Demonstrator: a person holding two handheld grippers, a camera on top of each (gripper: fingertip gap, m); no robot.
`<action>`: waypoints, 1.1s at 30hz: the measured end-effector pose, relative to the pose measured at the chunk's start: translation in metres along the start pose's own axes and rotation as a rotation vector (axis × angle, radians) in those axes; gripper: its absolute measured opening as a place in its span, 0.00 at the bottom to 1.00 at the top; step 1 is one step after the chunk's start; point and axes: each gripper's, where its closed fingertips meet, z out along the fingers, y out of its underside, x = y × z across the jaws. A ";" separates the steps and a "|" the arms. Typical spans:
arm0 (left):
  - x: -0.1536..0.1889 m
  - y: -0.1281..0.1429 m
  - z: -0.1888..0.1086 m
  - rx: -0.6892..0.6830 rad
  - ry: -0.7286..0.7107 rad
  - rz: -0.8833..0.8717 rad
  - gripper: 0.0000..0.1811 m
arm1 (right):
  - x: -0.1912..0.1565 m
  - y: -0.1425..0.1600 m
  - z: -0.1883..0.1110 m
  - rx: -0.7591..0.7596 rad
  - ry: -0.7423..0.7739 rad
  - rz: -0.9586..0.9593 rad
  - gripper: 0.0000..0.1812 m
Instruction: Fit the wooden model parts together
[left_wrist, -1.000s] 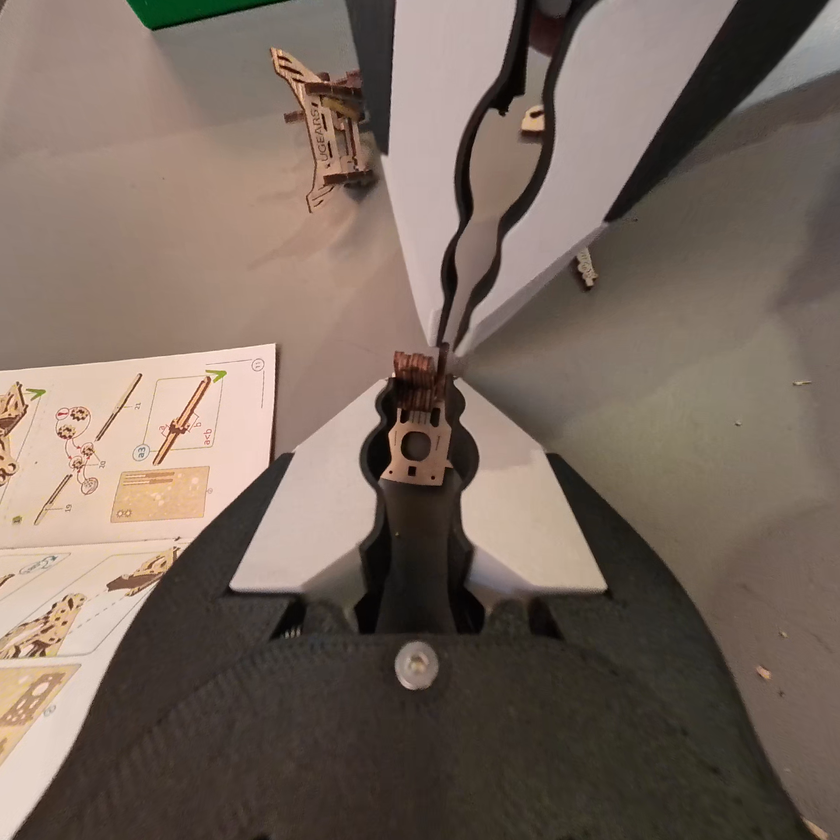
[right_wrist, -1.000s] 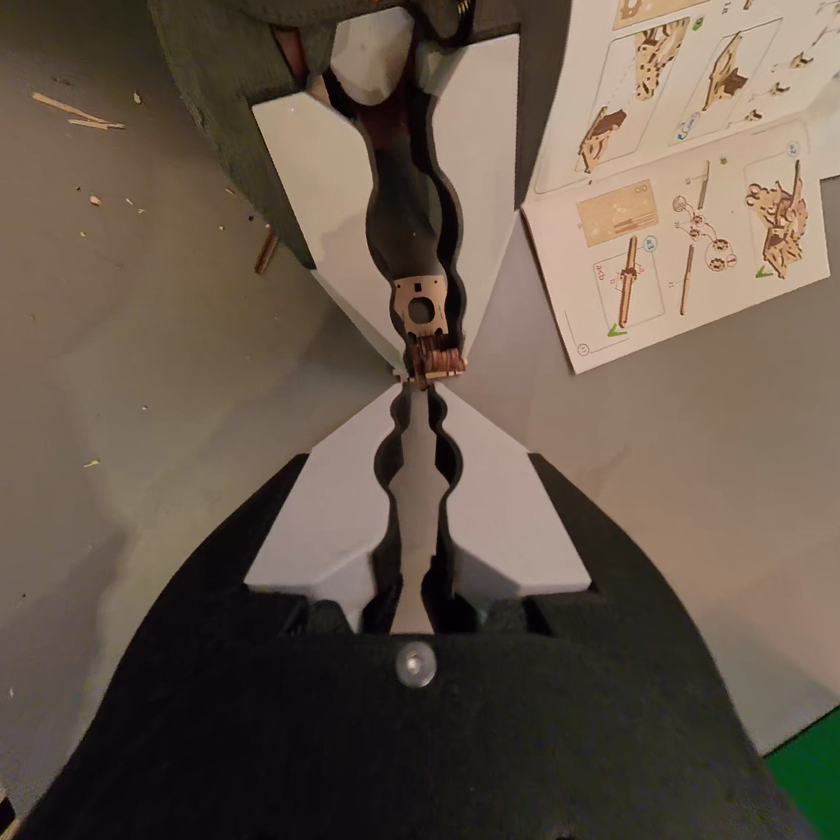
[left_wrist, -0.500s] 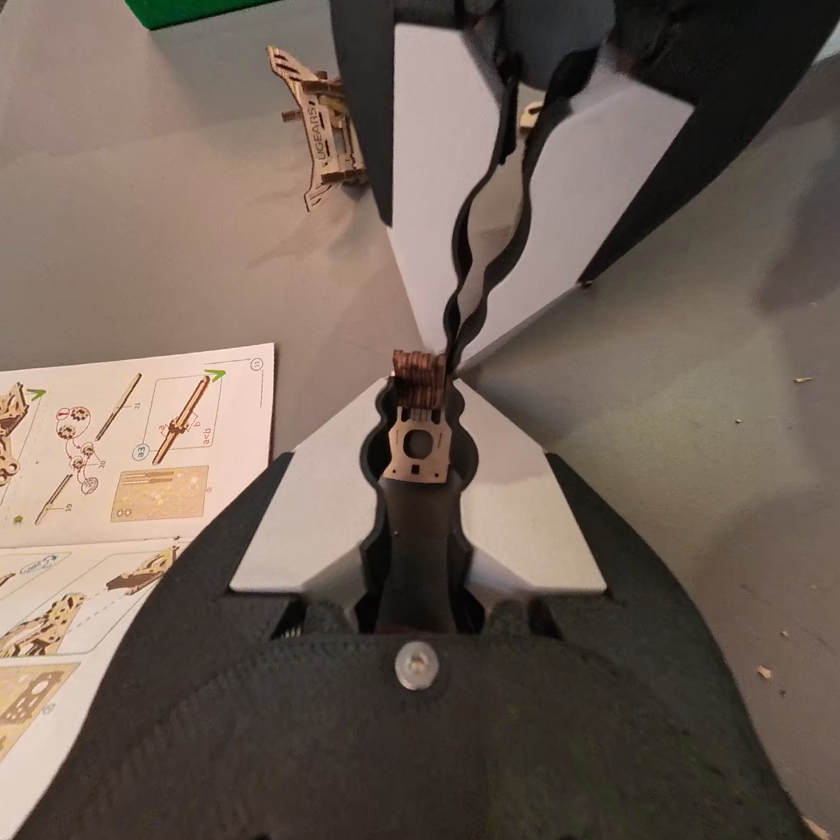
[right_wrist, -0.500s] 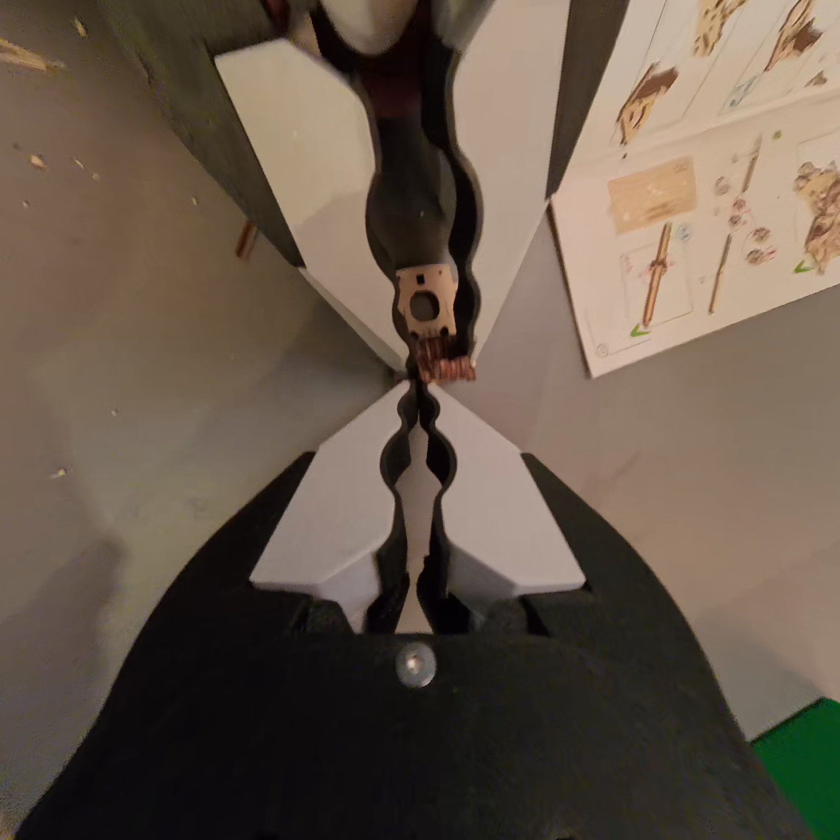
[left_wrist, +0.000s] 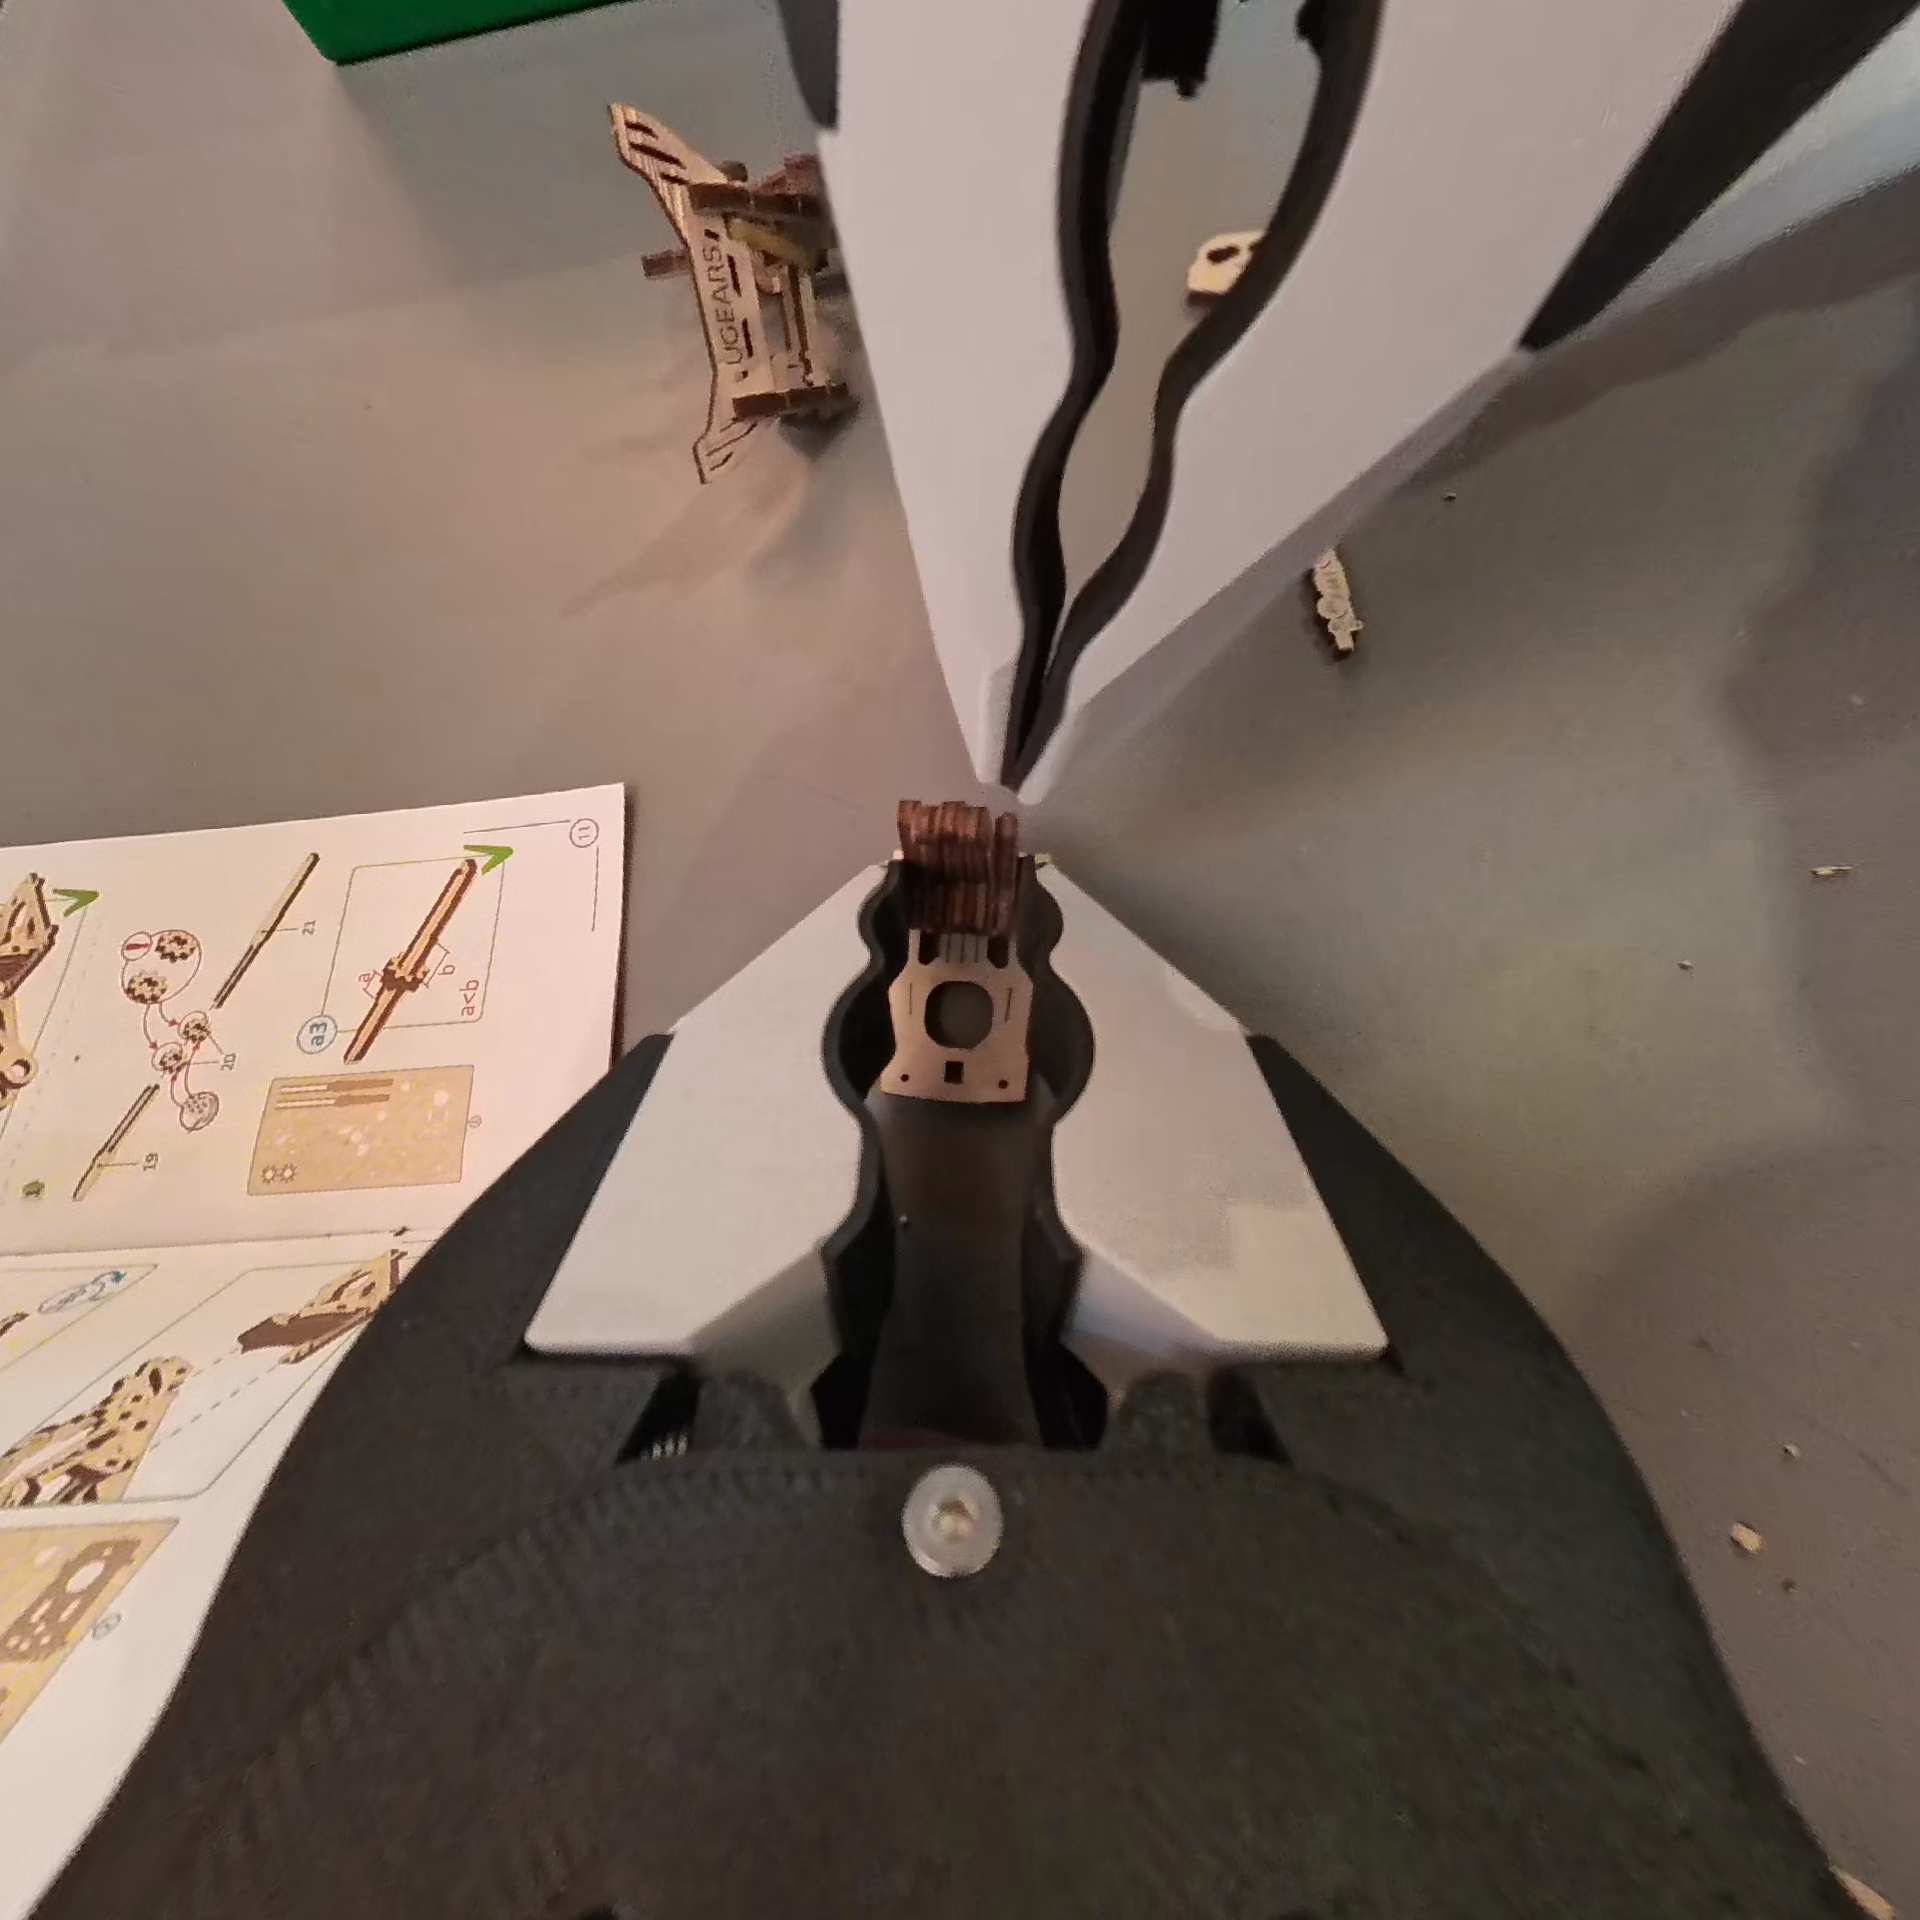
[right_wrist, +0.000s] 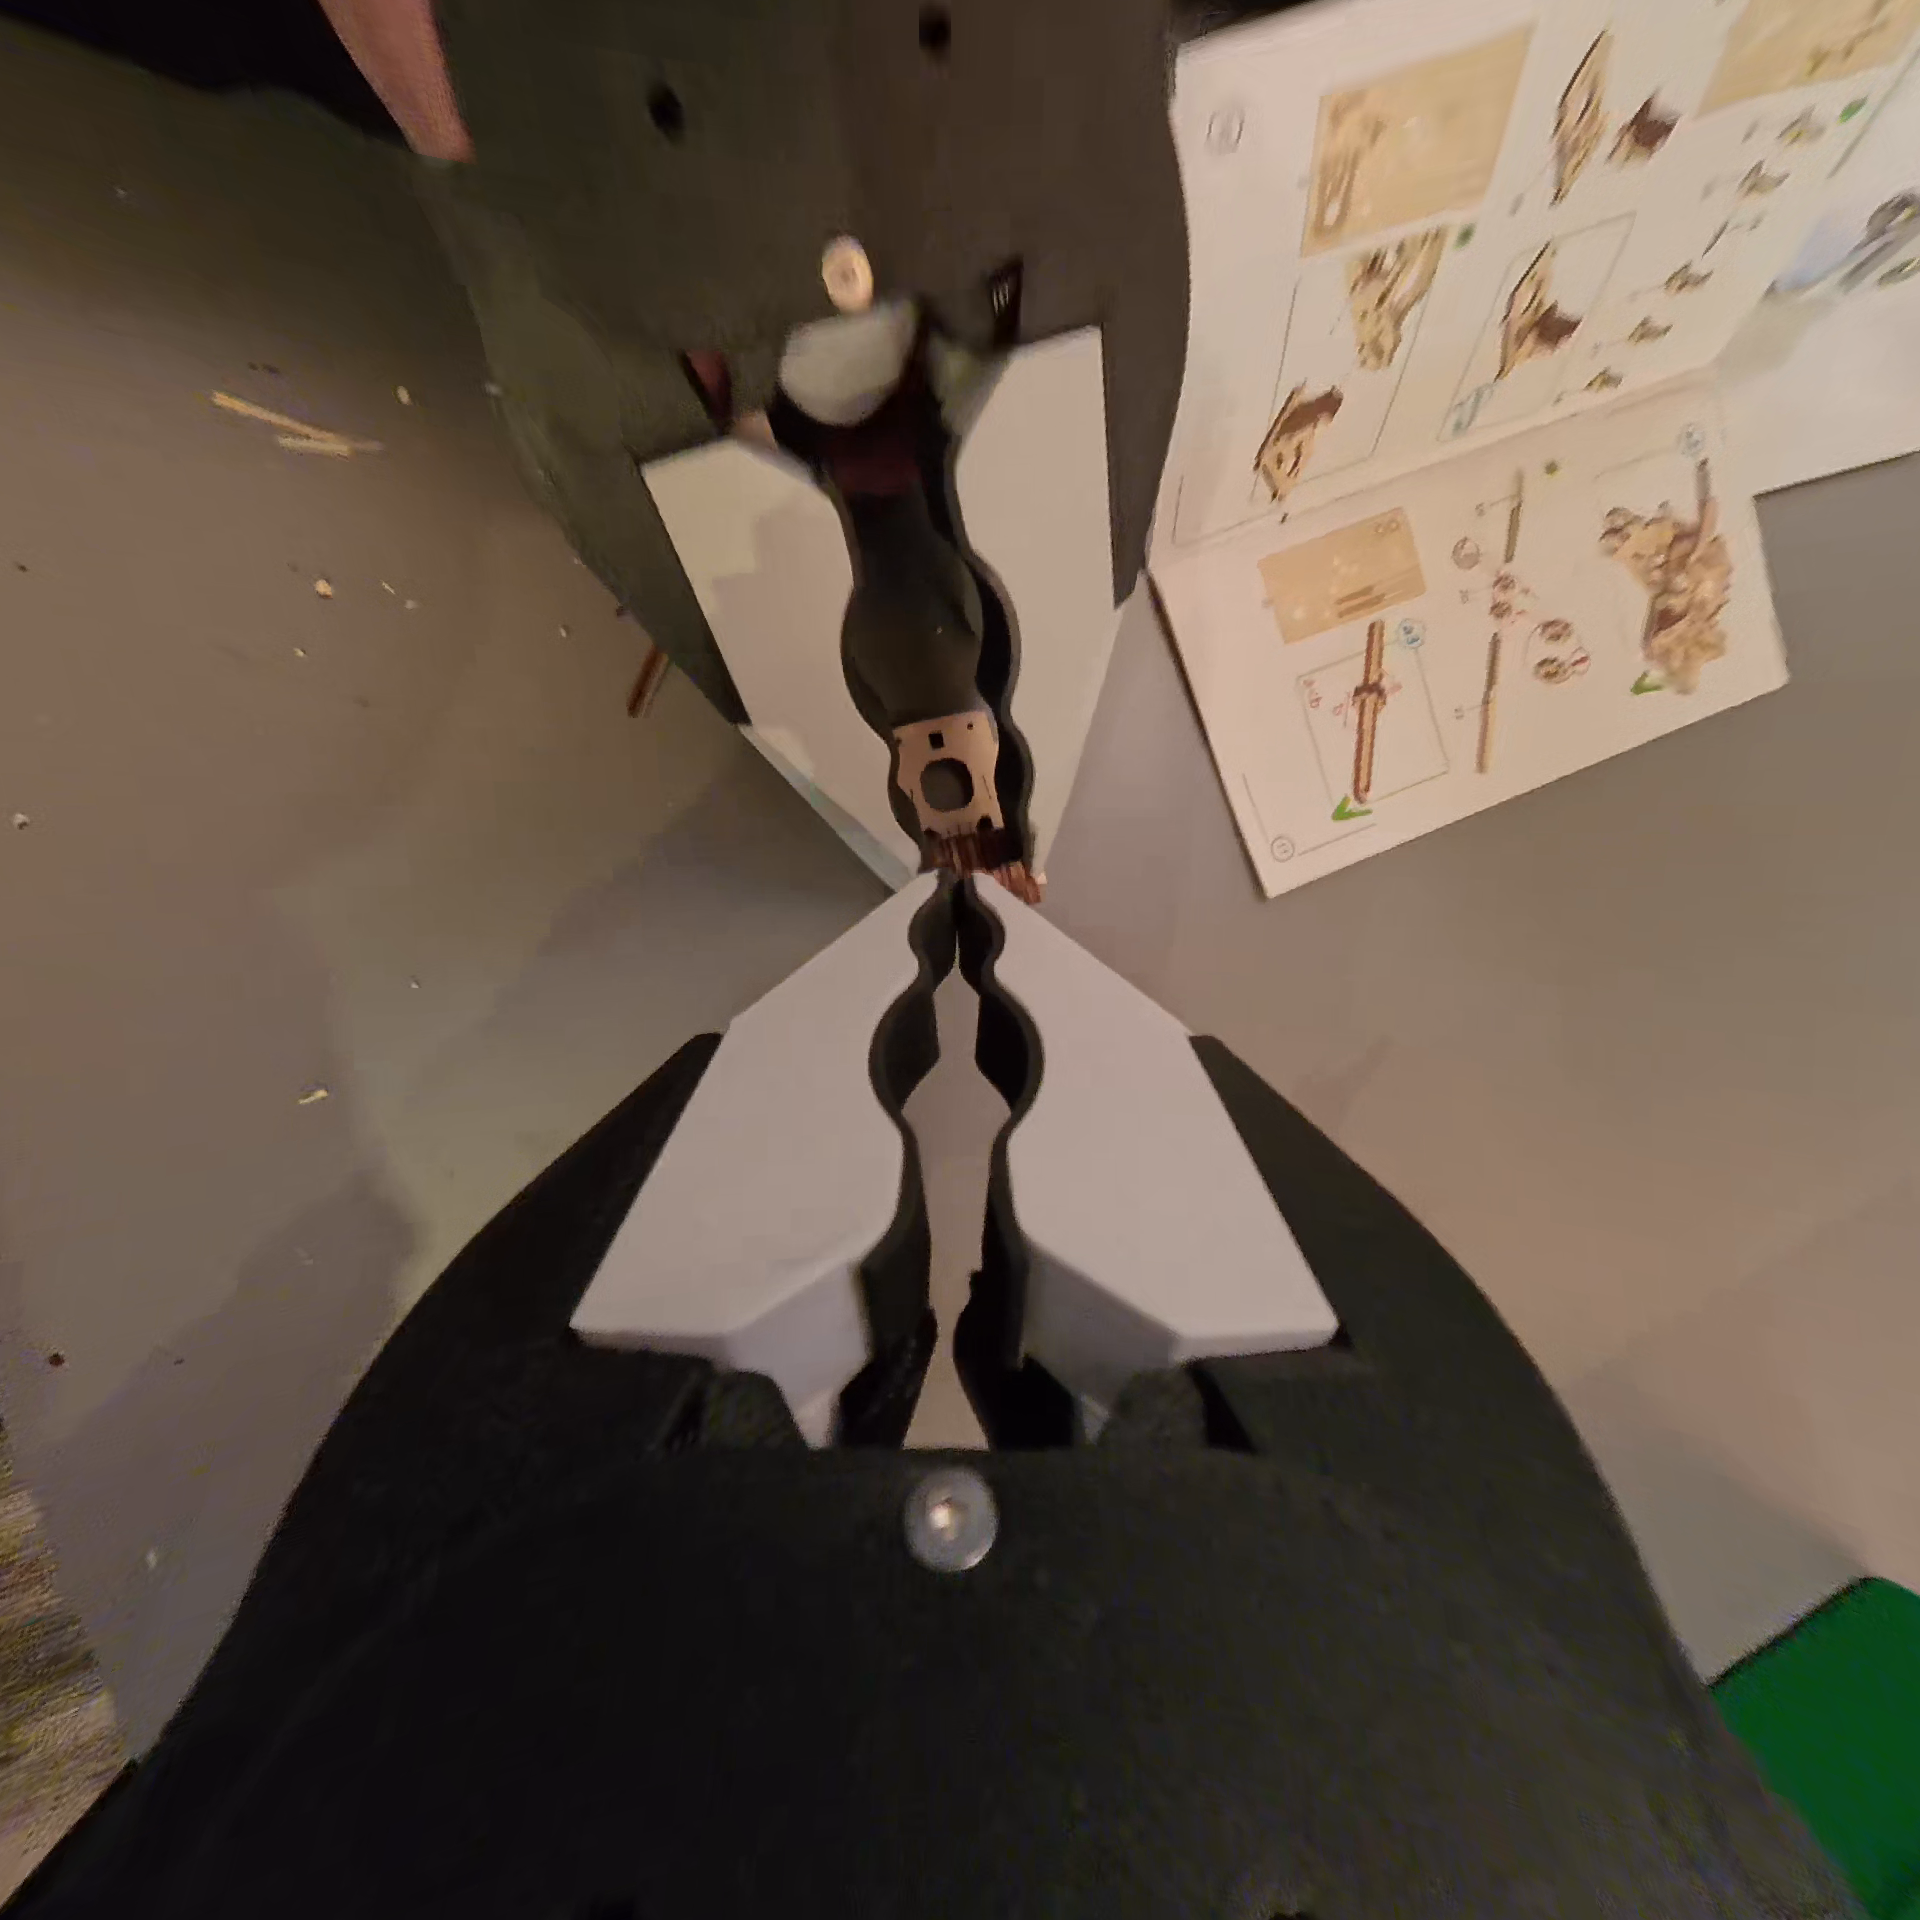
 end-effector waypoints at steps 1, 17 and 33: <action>0.000 0.000 0.000 0.000 0.001 -0.001 0.11 | 0.000 -0.004 -0.003 0.011 0.011 -0.010 0.00; 0.000 0.000 0.000 -0.001 0.003 -0.003 0.11 | -0.005 0.001 0.009 -0.061 0.001 -0.047 0.00; 0.000 0.000 0.000 -0.001 0.001 -0.001 0.11 | -0.002 0.010 0.012 -0.156 -0.010 -0.049 0.00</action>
